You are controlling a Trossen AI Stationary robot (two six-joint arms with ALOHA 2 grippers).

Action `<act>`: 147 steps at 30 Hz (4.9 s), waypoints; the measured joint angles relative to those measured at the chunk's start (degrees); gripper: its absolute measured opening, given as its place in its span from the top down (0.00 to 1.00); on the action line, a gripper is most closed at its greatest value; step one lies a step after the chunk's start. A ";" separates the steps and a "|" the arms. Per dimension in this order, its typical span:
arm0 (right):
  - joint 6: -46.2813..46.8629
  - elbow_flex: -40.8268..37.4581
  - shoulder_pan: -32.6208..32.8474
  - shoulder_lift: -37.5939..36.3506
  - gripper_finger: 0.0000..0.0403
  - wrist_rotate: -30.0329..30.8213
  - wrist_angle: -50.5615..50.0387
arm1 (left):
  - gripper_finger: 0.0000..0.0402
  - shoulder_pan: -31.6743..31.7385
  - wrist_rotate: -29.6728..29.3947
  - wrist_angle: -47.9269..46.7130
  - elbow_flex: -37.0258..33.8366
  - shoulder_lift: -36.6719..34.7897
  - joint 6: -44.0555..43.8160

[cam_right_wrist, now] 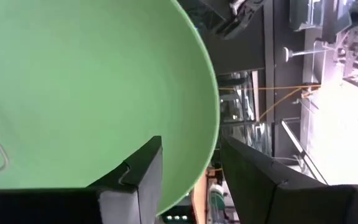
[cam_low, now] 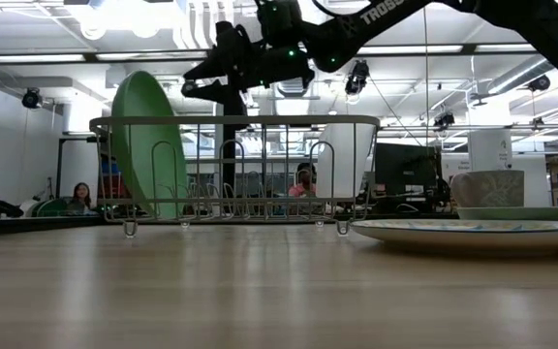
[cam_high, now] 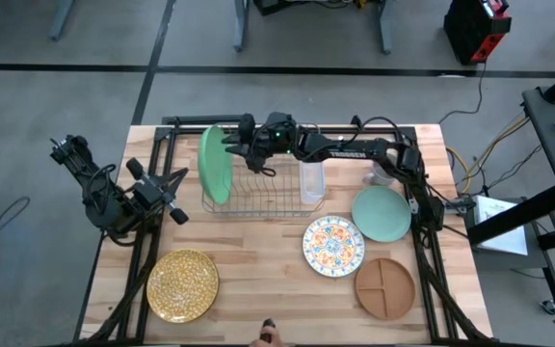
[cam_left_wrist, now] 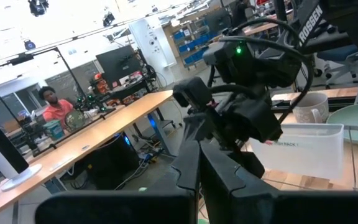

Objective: Sort dishes
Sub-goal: Put the green plate in the dish rack, then put the yellow plate in the dish rack

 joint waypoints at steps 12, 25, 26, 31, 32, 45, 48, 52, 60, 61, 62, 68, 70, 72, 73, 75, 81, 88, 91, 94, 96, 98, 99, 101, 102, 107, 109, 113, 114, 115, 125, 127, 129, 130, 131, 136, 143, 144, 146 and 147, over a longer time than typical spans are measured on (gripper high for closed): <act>14.89 -0.02 0.20 -6.09 0.67 23.54 -2.17 | 1.00 0.00 1.46 0.00 0.00 0.64 -1.26; 46.05 -0.32 -0.90 -23.62 0.75 9.36 -44.23 | 1.00 0.18 18.58 -0.02 0.01 3.84 -1.07; 47.68 -0.73 -0.97 -24.69 0.76 7.78 -46.43 | 1.00 0.23 18.56 -0.03 0.22 4.02 -1.13; 52.79 -4.25 -0.94 -30.39 0.81 4.76 -52.53 | 1.00 0.57 18.80 0.15 1.20 5.42 -1.57; 53.64 -5.10 -0.93 -31.56 0.82 4.73 -53.32 | 1.00 0.57 18.78 0.00 1.23 5.88 -1.47; 64.92 -23.64 2.28 -44.70 0.88 3.76 -53.67 | 1.00 1.48 35.57 -2.14 1.81 8.91 2.99; 66.46 -26.83 3.93 -47.54 0.88 3.68 -53.49 | 1.00 1.55 35.54 -2.05 1.83 8.69 2.91; 67.13 -30.09 6.59 -51.21 0.88 3.75 -53.47 | 1.00 1.89 39.85 -2.10 1.82 9.12 2.33; 72.12 -36.20 10.90 -55.23 0.89 3.88 -46.63 | 1.00 4.67 52.70 0.46 1.82 11.07 0.32; 72.35 -37.18 11.35 -55.30 0.89 3.88 -45.50 | 1.00 5.15 52.06 1.51 1.84 11.57 -1.30; 72.42 -38.11 11.86 -55.35 0.89 3.86 -44.72 | 1.00 5.63 51.75 2.66 1.83 12.18 -3.44; 72.60 -41.99 14.29 -55.31 0.90 3.86 -42.15 | 1.00 5.90 52.19 1.44 1.84 15.92 -19.91; 73.28 -42.72 15.17 -55.31 0.90 3.86 -41.88 | 1.00 4.42 54.60 -1.27 1.84 16.18 -26.07; 73.55 -43.24 16.28 -55.31 0.91 3.86 -41.74 | 1.00 2.85 55.14 -3.88 1.84 16.44 -32.99; 73.56 -43.60 16.92 -55.31 0.92 3.86 -41.75 | 1.00 2.32 55.18 -5.27 1.84 16.54 -36.58; 74.04 -44.51 18.19 -55.31 0.93 3.86 -41.03 | 1.00 1.46 55.15 -8.22 1.84 16.69 -43.99; 77.75 -47.73 22.07 -55.31 0.98 3.86 -38.29 | 1.00 0.24 60.30 -20.31 1.84 18.71 -68.35; 82.68 -51.20 26.07 -55.29 1.00 6.09 -33.55 | 1.00 -0.11 76.34 -31.68 1.84 25.11 -91.57; 84.53 -51.78 28.02 -55.22 1.00 10.10 -33.61 | 1.00 -0.11 78.67 -33.18 1.84 28.35 -92.75; 86.35 -51.87 30.35 -55.22 1.00 12.36 -33.54 | 1.00 -0.11 80.67 -34.20 1.84 32.26 -92.87; 87.66 -51.87 31.92 -55.22 1.00 13.35 -33.54 | 1.00 -0.17 82.05 -34.13 1.84 35.05 -92.85; 89.09 -51.87 33.59 -55.20 1.00 14.69 -33.54 | 1.00 -0.30 83.42 -34.07 1.84 37.86 -92.85; 89.77 -51.87 34.45 -55.20 1.00 15.52 -33.54 | 1.00 -0.45 83.76 -34.01 1.84 39.20 -92.85; 90.60 -51.87 36.07 -55.20 1.00 17.10 -33.56 | 1.00 -0.79 84.09 -33.82 1.84 41.53 -92.85; 91.14 -51.87 36.79 -55.20 1.00 17.92 -33.56 | 1.00 -0.97 84.13 -33.27 1.84 42.54 -92.85; 93.31 -51.87 39.85 -55.20 1.00 22.13 -33.54 | 1.00 -1.20 84.04 -30.02 1.93 46.40 -92.80; 94.16 -51.87 40.96 -55.20 1.00 23.51 -33.48 | 1.00 -1.20 83.88 -28.21 2.10 47.48 -92.41; 95.29 -51.87 42.90 -55.20 0.99 25.51 -33.30 | 1.00 -1.22 81.82 -23.75 2.12 48.88 -91.80; 95.56 -51.87 43.27 -55.20 0.99 26.09 -33.21 | 1.00 -1.22 81.17 -22.98 2.09 49.05 -91.64; 95.81 -51.87 43.71 -55.20 0.99 26.48 -33.04 | 1.00 -1.21 80.46 -22.27 2.04 49.15 -91.54; 95.97 -51.85 45.91 -55.20 0.99 29.05 -31.09 | 1.00 -0.67 74.48 -16.69 1.92 51.44 -90.13; 95.95 -51.86 45.97 -55.20 0.99 29.50 -31.09 | 1.00 -0.53 72.96 -14.11 1.90 52.30 -88.89; 95.95 -51.85 45.97 -55.20 0.99 29.56 -31.07 | 1.00 -0.12 71.88 -11.71 1.90 53.37 -87.97; 95.88 -51.85 45.97 -55.20 0.99 29.76 -31.03 | 1.00 0.11 71.29 -10.61 1.90 53.90 -87.46; 95.71 -51.84 45.97 -55.20 0.99 30.24 -31.03 | 1.00 0.39 70.68 -9.65 1.91 54.47 -86.96; 94.91 -51.84 45.95 -55.20 0.99 31.69 -30.98 | 1.00 2.65 68.25 -4.56 1.95 57.21 -82.48; 94.82 -52.28 45.95 -55.20 0.99 33.62 -29.64 | 1.00 7.74 65.98 4.40 1.88 60.13 -71.51; 94.82 -52.64 45.95 -55.20 0.99 34.01 -29.07 | 1.00 8.57 65.65 5.41 1.86 60.40 -69.75; 94.82 -53.25 45.95 -55.18 0.99 34.37 -28.46 | 1.00 10.20 64.80 7.50 1.78 61.02 -66.53; 94.84 -53.61 45.95 -55.18 0.99 34.44 -27.58 | 1.00 11.10 64.82 8.36 1.77 61.17 -65.03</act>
